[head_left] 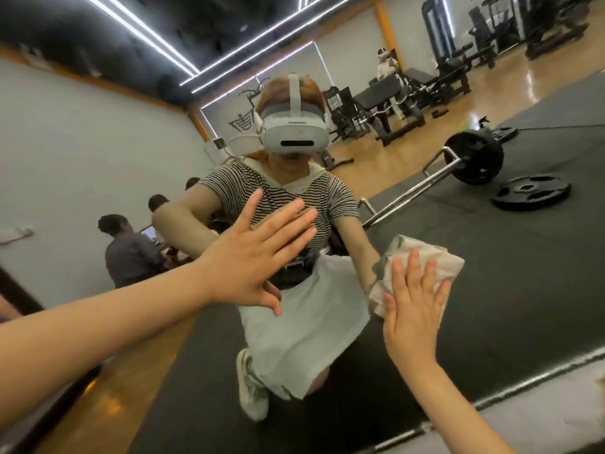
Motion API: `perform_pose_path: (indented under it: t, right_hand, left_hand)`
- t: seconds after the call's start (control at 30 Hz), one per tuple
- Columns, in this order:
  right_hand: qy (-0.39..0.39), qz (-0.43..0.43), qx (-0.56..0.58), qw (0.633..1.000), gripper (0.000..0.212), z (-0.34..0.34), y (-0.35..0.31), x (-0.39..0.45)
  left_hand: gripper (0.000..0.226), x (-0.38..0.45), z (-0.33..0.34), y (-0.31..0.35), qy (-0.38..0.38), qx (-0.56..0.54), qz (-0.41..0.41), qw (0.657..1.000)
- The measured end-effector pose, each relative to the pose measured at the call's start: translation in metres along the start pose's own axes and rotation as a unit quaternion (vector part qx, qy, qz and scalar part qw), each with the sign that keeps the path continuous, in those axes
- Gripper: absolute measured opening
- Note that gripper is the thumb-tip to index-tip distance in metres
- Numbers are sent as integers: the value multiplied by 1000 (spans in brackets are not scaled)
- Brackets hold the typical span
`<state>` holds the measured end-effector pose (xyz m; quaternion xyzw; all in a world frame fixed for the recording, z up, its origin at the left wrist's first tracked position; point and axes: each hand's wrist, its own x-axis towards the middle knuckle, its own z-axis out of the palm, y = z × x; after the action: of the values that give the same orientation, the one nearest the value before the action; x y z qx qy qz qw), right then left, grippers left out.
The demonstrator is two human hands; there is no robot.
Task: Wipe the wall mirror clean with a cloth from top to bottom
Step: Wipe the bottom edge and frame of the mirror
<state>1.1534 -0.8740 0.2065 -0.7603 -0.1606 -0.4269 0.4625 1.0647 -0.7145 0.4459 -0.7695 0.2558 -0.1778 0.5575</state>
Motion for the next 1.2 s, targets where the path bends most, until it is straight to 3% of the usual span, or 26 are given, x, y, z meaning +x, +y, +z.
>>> perform_pose_path:
  t: [0.63, 0.73, 0.97, 1.07, 1.2]
  right_hand:
    - [7, -38, -71, 997, 55, 2, 3, 13]
    - [19, -35, -70, 997, 64, -7, -8, 38]
    - [39, -104, -68, 992, 58, -27, -60, 127]
    - [28, -138, -90, 986, 56, -25, -37, 111]
    - [8, -111, -81, 991, 54, -14, 9, 49]
  left_hand:
    - [125, 1, 0, 2, 7, -36, -23, 999]
    - [125, 1, 0, 3, -2, -32, -20, 999]
    - [126, 1, 3, 3, 4, -21, -19, 1000]
    - [128, 1, 3, 4, 2, -22, -21, 1000]
    - [128, 1, 2, 4, 7, -21, -20, 1000]
